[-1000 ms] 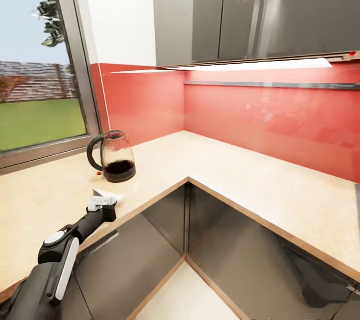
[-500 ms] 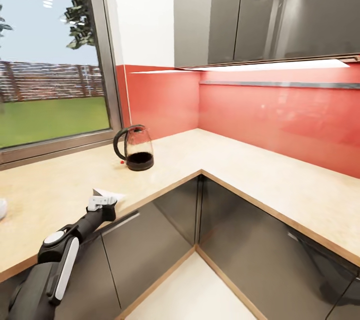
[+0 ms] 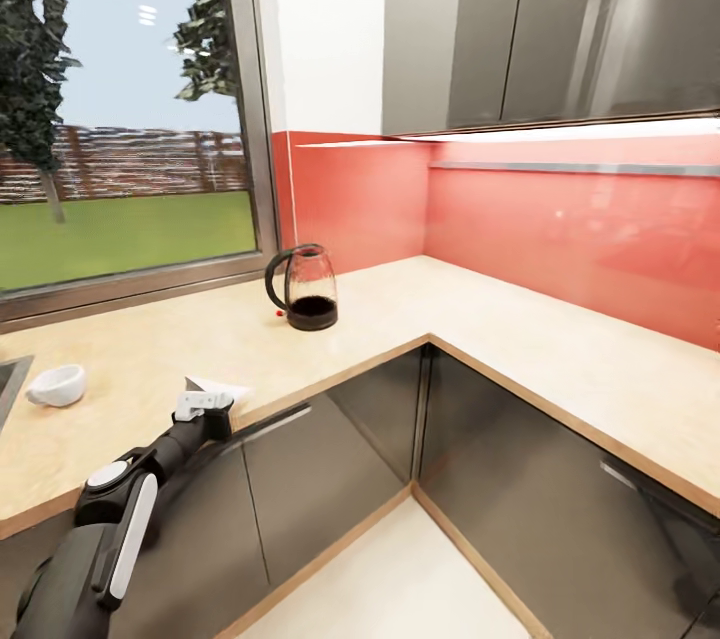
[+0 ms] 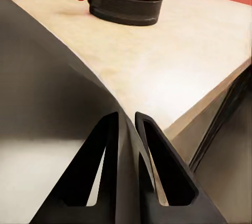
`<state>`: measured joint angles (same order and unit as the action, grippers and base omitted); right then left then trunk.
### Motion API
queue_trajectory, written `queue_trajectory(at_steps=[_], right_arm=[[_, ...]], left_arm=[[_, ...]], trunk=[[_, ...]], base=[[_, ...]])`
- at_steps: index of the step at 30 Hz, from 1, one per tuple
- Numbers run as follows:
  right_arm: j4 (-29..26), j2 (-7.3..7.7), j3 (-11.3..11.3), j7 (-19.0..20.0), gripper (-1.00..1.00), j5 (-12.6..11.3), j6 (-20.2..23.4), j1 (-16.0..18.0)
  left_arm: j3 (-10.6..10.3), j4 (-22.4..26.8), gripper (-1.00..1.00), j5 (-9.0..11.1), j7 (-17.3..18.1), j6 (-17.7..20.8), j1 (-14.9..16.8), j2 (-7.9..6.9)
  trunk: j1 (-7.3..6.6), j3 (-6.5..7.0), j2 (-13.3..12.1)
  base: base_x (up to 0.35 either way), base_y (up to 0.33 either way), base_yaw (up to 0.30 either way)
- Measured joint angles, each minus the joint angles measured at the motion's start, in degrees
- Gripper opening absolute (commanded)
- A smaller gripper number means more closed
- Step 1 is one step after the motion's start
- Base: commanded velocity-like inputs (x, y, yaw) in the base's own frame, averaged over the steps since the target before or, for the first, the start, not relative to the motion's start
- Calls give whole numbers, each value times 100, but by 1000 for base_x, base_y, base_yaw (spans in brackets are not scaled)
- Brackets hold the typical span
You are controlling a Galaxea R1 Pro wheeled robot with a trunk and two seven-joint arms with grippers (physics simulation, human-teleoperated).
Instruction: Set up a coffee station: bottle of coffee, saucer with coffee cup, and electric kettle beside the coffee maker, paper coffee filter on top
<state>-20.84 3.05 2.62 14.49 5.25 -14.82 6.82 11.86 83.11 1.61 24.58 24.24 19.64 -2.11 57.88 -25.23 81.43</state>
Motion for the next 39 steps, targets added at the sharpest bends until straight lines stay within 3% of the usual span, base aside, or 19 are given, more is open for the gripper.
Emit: queue_trajectory(at_steps=[10, 39], right_arm=[[7, -1, 5, 1, 100, 0, 4, 0], [9, -8, 6, 1, 100, 0, 12, 0]], left_arm=[[38, 96, -100, 2, 1, -1, 0, -2], [100, 402, -100, 17, 13, -8, 0, -10]], trunk=[[-3, 0, 1], [-3, 0, 1]], base=[[-209, 0, 61], [-3, 0, 266]])
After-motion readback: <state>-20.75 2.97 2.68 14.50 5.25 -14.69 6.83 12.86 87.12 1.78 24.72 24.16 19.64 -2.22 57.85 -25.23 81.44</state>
